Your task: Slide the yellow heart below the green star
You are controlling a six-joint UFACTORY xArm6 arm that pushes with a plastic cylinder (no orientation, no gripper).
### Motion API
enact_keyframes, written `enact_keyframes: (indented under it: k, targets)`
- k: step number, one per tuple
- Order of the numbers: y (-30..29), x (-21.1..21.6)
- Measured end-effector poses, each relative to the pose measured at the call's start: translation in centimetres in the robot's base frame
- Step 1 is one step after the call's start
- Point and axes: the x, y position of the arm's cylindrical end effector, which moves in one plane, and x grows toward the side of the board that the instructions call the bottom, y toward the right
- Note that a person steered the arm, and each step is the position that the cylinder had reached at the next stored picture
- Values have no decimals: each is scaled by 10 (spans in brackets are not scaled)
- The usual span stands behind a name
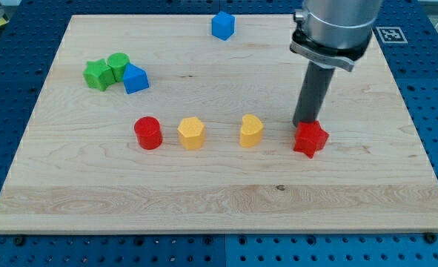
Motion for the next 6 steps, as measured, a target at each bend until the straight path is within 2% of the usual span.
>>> enact_keyframes:
  k: [2,6]
  targets:
    - [-12,17]
    - [-122,16]
